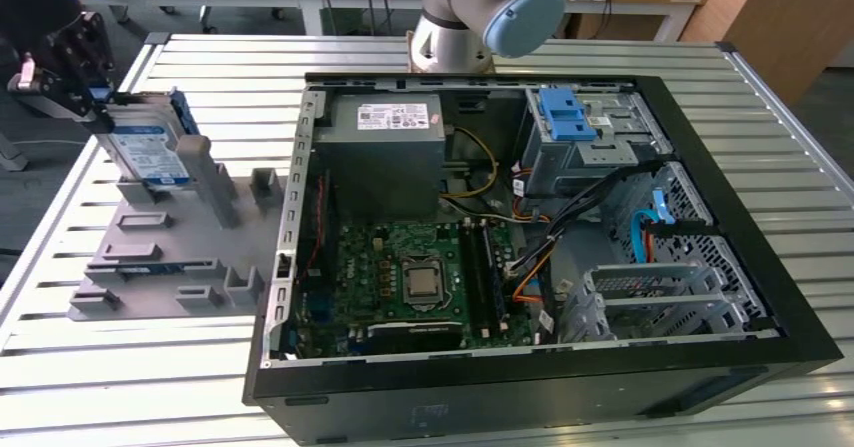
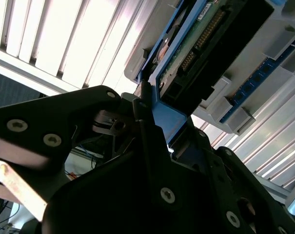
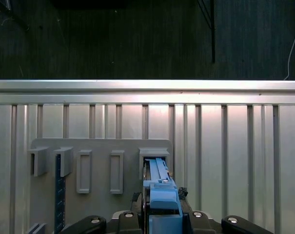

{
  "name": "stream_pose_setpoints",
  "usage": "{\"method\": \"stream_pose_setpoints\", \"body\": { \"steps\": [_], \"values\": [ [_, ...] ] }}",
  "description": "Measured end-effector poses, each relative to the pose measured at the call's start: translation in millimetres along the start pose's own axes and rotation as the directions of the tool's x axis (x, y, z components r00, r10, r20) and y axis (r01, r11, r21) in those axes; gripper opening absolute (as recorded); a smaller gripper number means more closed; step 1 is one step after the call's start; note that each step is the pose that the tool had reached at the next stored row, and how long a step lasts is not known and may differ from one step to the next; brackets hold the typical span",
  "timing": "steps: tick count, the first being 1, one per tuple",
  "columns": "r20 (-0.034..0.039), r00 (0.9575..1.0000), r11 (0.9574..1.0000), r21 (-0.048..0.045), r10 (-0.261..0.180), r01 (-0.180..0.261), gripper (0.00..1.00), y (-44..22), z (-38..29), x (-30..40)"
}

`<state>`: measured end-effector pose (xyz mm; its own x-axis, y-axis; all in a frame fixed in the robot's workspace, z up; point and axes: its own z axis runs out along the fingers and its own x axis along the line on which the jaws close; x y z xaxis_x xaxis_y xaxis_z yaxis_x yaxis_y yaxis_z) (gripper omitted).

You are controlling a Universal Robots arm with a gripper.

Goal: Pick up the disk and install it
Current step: 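Pick up the disk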

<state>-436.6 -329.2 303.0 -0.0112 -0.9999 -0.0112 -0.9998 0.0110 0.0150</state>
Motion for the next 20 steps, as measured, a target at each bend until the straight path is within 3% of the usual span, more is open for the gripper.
{"method": "stream_pose_setpoints", "body": {
  "steps": [20],
  "values": [
    [0.0000, 1.0000, 1.0000, 0.0002, 0.000, 0.000, 0.36, 0.1, -4.9, -0.3]
  ]
}}
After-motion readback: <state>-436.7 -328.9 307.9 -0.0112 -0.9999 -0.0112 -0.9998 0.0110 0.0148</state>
